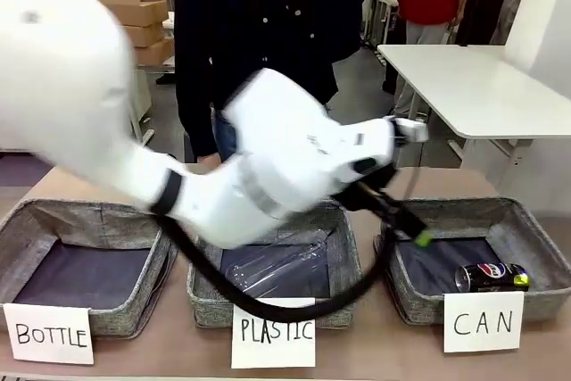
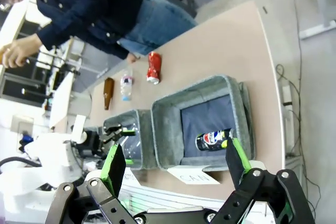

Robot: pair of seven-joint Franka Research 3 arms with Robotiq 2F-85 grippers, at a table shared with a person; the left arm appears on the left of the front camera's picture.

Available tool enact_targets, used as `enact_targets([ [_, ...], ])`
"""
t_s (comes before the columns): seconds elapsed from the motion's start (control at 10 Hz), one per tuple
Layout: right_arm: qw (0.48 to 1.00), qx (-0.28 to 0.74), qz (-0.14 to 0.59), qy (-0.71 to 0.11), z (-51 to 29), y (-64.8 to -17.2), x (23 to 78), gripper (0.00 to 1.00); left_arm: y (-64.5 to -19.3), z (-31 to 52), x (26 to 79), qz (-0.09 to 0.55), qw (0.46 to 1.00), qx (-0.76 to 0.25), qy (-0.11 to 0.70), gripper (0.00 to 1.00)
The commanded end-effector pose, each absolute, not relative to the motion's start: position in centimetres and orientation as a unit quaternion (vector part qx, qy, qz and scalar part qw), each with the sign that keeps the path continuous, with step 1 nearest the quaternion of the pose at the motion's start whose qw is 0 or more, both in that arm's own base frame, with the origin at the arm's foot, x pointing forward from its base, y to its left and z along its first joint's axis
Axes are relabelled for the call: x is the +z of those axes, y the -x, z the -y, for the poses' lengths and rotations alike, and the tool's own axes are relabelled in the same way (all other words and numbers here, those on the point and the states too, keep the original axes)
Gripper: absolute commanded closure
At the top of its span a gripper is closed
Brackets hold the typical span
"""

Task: Sort the can waste into the basket.
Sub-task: Pick up the can waste from the table and place it in the right Fabric basket.

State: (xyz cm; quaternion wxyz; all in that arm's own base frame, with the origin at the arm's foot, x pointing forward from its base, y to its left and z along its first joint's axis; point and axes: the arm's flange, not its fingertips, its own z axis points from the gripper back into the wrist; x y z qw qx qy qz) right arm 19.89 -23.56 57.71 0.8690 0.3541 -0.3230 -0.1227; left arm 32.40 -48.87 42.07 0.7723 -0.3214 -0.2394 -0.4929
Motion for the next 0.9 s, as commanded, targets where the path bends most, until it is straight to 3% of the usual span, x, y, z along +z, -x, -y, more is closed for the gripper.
enact_targets([
  [0.0,0.885,-0.113,0.279,-0.356,17.9,-22.5,57.0,0.0,-31.0,40.2,47.8,0.186,0.792,-0.424,0.399,0.0],
  [0.1,0.892,-0.081,0.25,-0.367,14.6,-23.4,56.6,0.0,-31.0,35.4,49.3,0.188,0.791,-0.382,0.438,0.0],
  [0.3,0.884,-0.105,0.202,-0.408,9.6,-24.6,55.8,0.0,-30.4,27.3,51.4,0.222,0.818,-0.298,0.438,0.0],
  [0.5,0.863,-0.188,0.105,-0.456,4.8,-25.5,54.9,0.0,-30.1,18.5,51.4,0.18,0.836,-0.214,0.472,0.0],
  [0.6,0.864,-0.205,0.064,-0.455,2.4,-25.3,54.8,0.0,-29.7,14.4,51.4,0.173,0.825,-0.176,0.508,0.0],
  [0.8,0.857,-0.196,-0.022,-0.476,-1.2,-24.8,54.8,0.0,-27.9,6.5,52.6,0.241,0.769,-0.104,0.582,0.0],
])
